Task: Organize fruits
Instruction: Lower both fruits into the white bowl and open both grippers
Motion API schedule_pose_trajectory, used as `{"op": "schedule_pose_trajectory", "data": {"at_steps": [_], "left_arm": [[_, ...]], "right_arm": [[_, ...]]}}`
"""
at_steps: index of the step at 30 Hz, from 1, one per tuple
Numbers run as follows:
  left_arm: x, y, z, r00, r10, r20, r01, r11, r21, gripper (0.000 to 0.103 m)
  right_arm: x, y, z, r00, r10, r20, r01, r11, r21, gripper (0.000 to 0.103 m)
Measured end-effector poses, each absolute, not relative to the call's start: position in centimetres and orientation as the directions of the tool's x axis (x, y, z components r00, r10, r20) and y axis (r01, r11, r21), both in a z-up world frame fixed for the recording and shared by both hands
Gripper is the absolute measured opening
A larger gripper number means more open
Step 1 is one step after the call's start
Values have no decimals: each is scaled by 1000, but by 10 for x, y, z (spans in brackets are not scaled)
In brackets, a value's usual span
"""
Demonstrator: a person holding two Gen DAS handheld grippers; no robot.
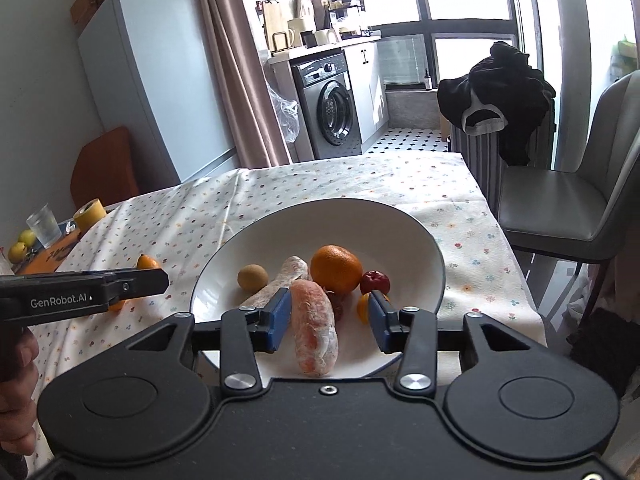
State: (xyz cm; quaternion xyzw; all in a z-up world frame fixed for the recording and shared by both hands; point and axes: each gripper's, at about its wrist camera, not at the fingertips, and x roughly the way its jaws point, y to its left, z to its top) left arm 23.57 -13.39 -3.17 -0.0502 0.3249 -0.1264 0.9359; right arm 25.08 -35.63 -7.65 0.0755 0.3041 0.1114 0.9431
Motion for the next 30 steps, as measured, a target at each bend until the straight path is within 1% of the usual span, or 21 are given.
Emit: {"op": "schedule_pose_trajectory", "data": {"at_steps": [9, 10, 15, 17, 19, 21, 23, 26, 28, 30], "left_arm": [[240, -160, -35, 718, -336, -610, 276, 941, -194, 21], [240, -161, -34, 718, -341, -607, 284, 939, -192, 25], [239, -152, -29, 729, -307, -612, 252, 951, -177, 28], [239, -142, -27, 739, -280, -613, 220, 960, -173, 34], [238, -132, -25, 751, -251, -611, 186, 968, -170, 45], [237, -121, -24, 760, -229, -609, 160, 973, -165, 51], [236, -110, -23, 767, -207, -608, 136, 977, -161, 55], [233, -94, -20, 781, -170, -601, 95, 983, -154, 65], [231, -84, -18, 793, -144, -592, 66, 986, -151, 76], [230, -76, -18, 799, -124, -588, 42, 988, -151, 80]], "right_arm": [[245, -366, -79, 792, 241, -561, -139, 966, 220, 43], [244, -366, -80, 791, 244, -561, -141, 965, 222, 43], [245, -363, -79, 790, 259, -556, -154, 961, 229, 43], [246, -360, -79, 788, 267, -554, -160, 959, 234, 43], [246, -356, -79, 788, 275, -551, -169, 957, 236, 44], [246, -353, -79, 787, 279, -551, -171, 956, 239, 45], [247, -352, -78, 787, 282, -549, -172, 955, 243, 45], [248, -350, -75, 789, 286, -543, -173, 953, 249, 46], [248, -348, -73, 791, 290, -538, -178, 952, 251, 47], [248, -344, -71, 793, 295, -533, -182, 950, 255, 50]]}}
